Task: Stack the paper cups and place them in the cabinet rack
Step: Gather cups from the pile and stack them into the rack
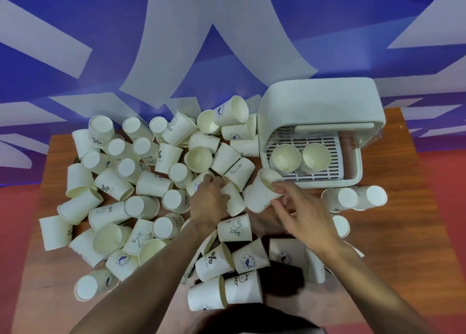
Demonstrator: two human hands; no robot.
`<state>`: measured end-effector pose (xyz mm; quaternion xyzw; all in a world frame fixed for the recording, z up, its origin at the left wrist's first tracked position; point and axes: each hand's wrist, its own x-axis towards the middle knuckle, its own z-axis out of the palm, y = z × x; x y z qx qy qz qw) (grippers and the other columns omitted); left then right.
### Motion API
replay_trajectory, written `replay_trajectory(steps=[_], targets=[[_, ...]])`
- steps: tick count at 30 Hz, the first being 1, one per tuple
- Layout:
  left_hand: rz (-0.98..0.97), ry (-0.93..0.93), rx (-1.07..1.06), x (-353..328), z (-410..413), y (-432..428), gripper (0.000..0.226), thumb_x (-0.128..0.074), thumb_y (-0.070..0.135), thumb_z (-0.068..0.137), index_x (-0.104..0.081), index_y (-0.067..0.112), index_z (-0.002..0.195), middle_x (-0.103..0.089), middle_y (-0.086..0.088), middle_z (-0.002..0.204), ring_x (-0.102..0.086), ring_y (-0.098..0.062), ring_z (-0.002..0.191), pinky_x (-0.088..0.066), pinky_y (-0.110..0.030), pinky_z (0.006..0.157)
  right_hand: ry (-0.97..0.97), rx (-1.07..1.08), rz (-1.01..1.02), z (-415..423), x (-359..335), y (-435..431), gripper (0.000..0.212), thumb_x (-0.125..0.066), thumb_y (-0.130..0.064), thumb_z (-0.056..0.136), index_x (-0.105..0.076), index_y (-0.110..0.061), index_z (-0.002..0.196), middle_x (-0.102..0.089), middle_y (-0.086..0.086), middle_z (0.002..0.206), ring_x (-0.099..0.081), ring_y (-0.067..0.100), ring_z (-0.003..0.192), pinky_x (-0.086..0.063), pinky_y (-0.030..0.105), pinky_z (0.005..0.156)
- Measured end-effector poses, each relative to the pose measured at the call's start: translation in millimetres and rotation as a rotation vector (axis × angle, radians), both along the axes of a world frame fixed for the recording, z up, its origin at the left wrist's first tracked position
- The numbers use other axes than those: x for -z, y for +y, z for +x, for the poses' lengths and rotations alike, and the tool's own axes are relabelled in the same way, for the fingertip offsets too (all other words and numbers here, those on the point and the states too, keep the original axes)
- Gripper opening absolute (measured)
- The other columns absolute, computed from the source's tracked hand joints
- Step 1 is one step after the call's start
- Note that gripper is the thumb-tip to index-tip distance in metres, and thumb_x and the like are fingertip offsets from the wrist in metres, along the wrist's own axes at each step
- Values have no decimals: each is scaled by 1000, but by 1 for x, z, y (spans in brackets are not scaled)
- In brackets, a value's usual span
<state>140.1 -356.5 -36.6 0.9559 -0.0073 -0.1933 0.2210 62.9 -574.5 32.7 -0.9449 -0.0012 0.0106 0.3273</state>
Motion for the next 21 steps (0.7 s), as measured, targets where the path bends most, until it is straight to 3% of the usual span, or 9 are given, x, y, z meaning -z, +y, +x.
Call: replay_trajectory(steps=[4,8,15,21], targets=[[-146,48,-153,-25,-1,-1,9,-67,35,80,-60,30,83,-63,16,84,-62,-10,83,-47,-30,71,-192,60,61,1,-15,-33,15,-67,-17,93,-68,-19,109,-62,-16,97,-58,2,76,-52,30,66],[-85,-112,-83,-67,-7,-8,9,-67,36,81,-60,31,79,-53,17,60,-53,-7,65,-38,-26,59,-268,144,13,6,-14,-72,15,-65,-21,95,-71,-14,106,-68,-5,99,-64,11,80,-53,33,68],[-173,-490,170,-94,-7,-54,6,-65,33,87,-64,28,85,-64,11,78,-59,-9,68,-47,-33,60,-376,184,-103,8,-9,-104,8,-68,-13,92,-73,-11,99,-69,0,96,-64,17,82,-53,37,63],[-102,-652,385,-89,6,-100,4,-70,20,81,-67,22,81,-62,7,68,-58,-17,63,-45,-33,51,-375,154,-86,7,9,-118,10,-69,-11,91,-76,-11,98,-70,0,99,-66,18,91,-56,39,63]])
